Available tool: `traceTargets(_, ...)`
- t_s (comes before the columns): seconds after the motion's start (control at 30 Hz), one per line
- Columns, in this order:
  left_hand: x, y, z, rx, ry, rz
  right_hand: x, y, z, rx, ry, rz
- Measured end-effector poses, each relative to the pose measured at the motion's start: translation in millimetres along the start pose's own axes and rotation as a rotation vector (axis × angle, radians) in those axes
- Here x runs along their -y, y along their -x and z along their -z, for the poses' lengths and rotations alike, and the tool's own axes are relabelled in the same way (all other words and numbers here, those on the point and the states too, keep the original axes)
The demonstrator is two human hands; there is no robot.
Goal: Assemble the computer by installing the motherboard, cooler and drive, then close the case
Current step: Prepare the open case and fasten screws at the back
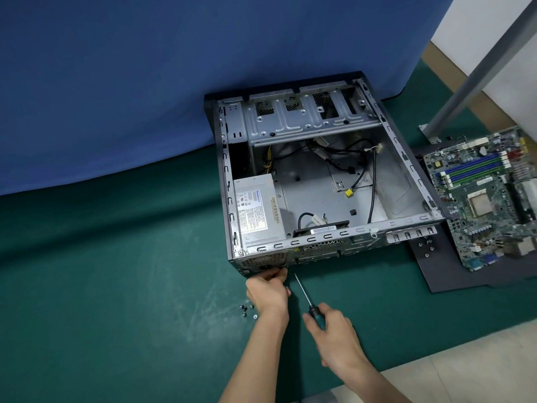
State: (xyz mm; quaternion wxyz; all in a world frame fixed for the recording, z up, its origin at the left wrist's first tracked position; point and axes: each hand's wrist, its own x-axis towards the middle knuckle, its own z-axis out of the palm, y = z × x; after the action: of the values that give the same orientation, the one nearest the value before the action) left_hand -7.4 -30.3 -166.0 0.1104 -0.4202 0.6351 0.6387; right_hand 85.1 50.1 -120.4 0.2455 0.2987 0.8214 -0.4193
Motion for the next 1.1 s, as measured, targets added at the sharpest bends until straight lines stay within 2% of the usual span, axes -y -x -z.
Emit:
traceTargets(0.27, -16.8, -4.8, 8.0, 0.107, 0.110, 0.225, 5.1, -7.4, 0.8, 0.013, -0.009, 0.012)
traceTargets(0.5, -23.2, -9.0, 24.5, 0.282, 0.157, 0.344, 4.0, -13.2, -5.7, -0.006, -0.015, 0.012)
traceTargets(0.83, -21.5, -13.4, 31.8, 0.343, 0.211, 0.374, 4.0, -16.3, -13.1, -0.030, -0.030, 0.021)
traceTargets(1.1, -21.3, -14.2, 31.9, 0.372, 0.205, 0.368, 3.7, -14.6, -20.2, -0.080, 0.059, 0.036)
